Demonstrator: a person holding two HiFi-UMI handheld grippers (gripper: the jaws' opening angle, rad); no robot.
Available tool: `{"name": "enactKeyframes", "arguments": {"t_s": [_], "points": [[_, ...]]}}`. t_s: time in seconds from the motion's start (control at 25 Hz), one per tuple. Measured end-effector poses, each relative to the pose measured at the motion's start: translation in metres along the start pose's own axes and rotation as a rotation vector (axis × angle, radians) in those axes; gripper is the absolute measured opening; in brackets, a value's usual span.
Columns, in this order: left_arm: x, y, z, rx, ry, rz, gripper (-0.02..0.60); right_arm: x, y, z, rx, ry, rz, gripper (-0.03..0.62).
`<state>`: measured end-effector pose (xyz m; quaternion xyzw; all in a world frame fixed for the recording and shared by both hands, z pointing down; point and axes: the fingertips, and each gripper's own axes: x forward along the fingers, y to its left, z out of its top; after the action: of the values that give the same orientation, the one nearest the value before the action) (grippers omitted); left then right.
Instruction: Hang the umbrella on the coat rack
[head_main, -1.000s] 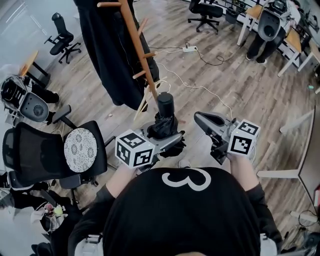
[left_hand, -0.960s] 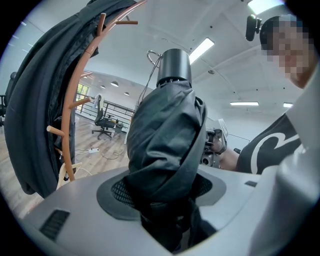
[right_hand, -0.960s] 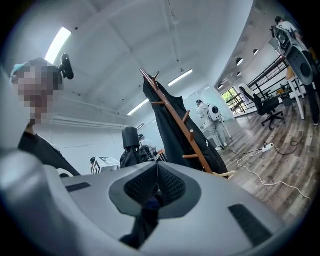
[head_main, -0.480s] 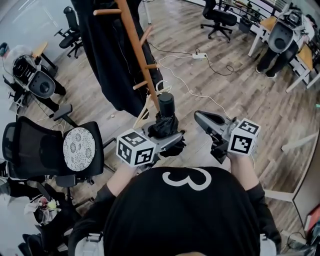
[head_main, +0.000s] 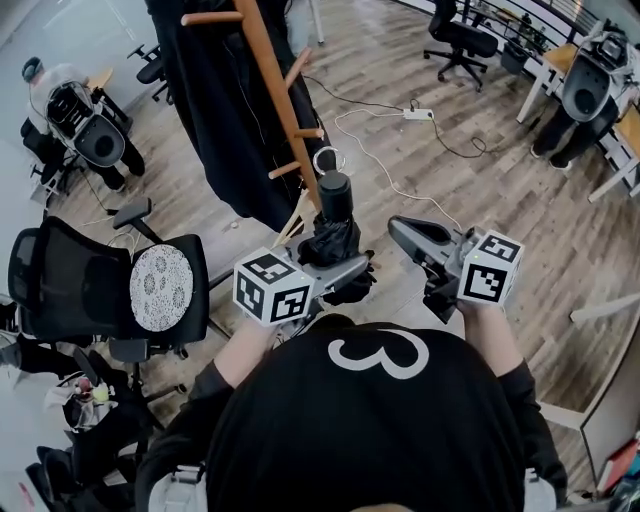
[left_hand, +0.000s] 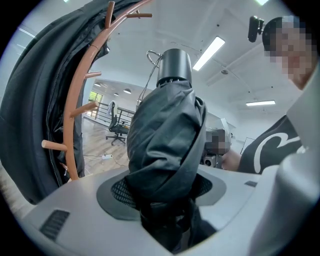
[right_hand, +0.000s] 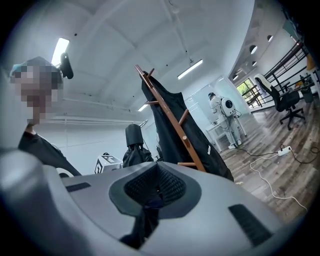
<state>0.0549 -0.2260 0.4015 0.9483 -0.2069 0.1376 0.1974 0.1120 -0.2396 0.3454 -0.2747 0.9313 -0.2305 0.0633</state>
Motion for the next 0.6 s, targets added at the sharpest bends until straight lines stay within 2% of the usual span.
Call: {"name": "enactKeyframes", "arguments": {"t_s": [0.28,0.6], "points": [[0.010,0.009,0.002,-0.013,0.016,0.005,0.273,0.007,-0.014,-0.001,0.012,0.012,0.019,0.028],[0.019,0.037,0.000,-0.053,0.033,0.018,0.273,0.024,-0.038,-0.003,0.049,0.027,0.009,0.027]]}}
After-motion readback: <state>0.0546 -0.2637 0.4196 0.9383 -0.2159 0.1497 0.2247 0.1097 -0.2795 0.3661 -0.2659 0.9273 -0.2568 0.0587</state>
